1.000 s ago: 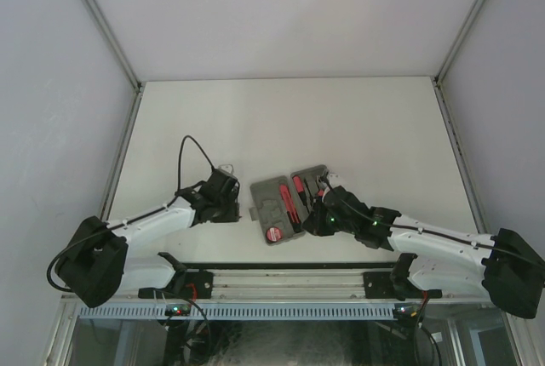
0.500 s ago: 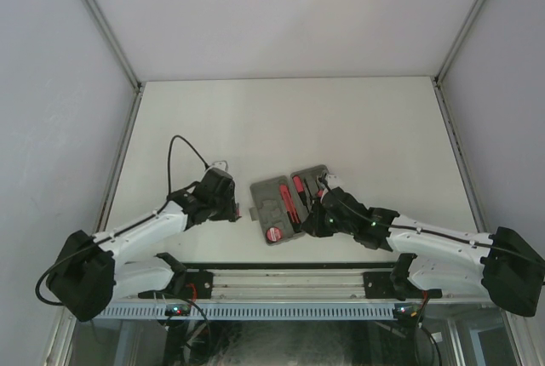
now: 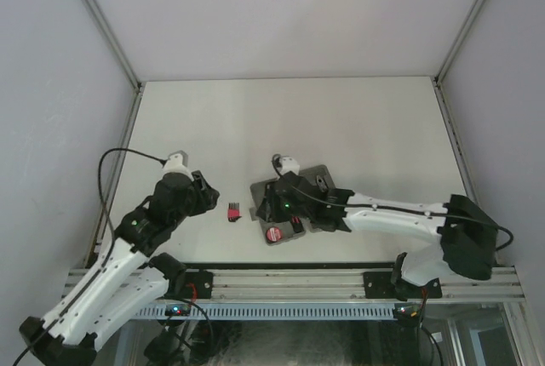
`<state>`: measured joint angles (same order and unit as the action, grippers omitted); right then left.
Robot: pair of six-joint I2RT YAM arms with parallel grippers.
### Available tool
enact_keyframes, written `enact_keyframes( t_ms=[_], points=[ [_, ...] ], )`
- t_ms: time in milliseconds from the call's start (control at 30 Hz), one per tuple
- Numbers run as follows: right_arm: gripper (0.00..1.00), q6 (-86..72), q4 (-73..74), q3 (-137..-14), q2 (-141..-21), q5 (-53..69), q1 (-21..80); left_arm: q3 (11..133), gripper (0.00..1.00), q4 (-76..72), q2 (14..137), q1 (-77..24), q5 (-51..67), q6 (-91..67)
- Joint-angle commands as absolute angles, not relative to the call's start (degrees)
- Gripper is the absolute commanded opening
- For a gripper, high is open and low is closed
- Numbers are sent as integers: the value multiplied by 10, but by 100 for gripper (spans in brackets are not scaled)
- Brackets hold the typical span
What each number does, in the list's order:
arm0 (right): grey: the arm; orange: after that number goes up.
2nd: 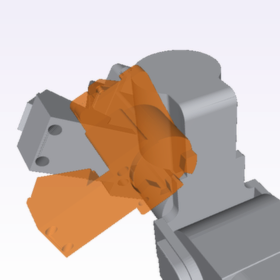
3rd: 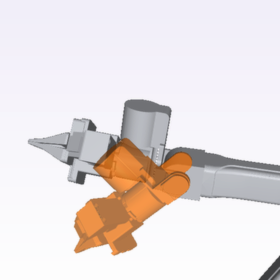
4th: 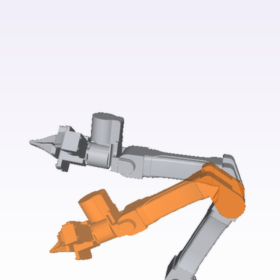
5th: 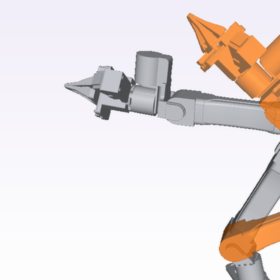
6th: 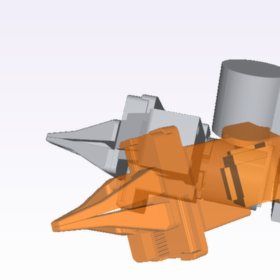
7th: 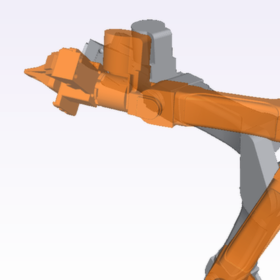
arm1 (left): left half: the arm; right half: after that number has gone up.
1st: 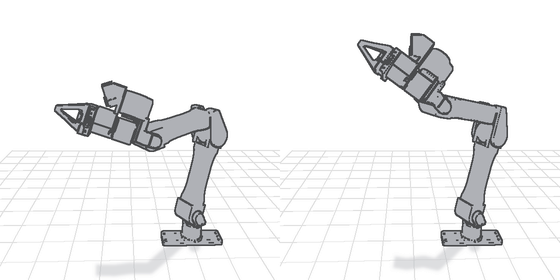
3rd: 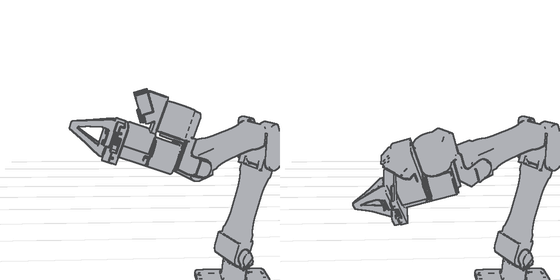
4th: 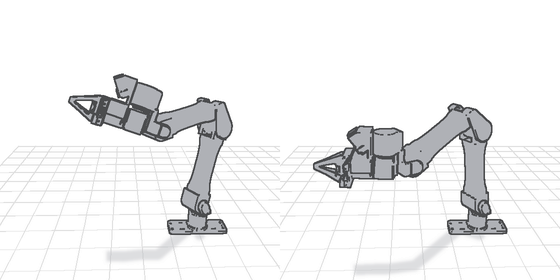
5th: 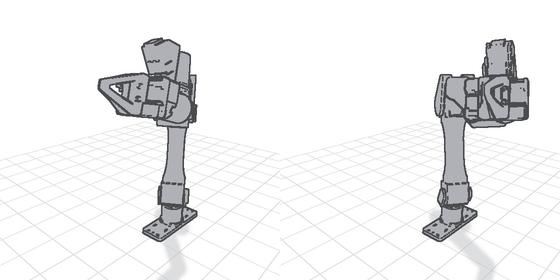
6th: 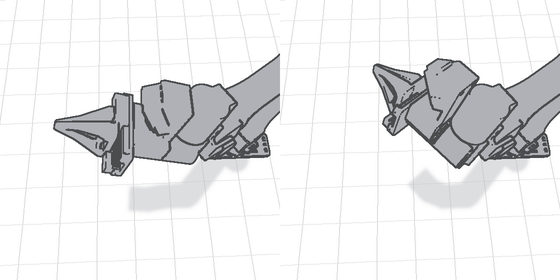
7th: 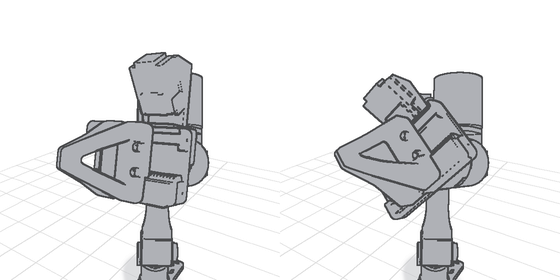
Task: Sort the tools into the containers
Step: Pick up the engineering item from the center of the board.
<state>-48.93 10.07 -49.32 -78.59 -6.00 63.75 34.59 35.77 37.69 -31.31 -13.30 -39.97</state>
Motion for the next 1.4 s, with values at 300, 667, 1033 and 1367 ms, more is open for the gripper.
enact_keyframes(
  t_ms=[300,667,1033,1367],
  points=[
    [53,-557,134,-729,-1006,-175,673,494,55,517,215,-310,-241,-355],
    [50,-584,318,-958,-1168,-210,673,480,58,530,141,-310,-303,-367],
    [47,-584,391,-1036,-1242,-207,663,473,61,530,117,-310,-326,-380],
    [50,-579,434,-1074,-1285,-196,666,471,61,528,119,-310,-323,-380]
  ],
)
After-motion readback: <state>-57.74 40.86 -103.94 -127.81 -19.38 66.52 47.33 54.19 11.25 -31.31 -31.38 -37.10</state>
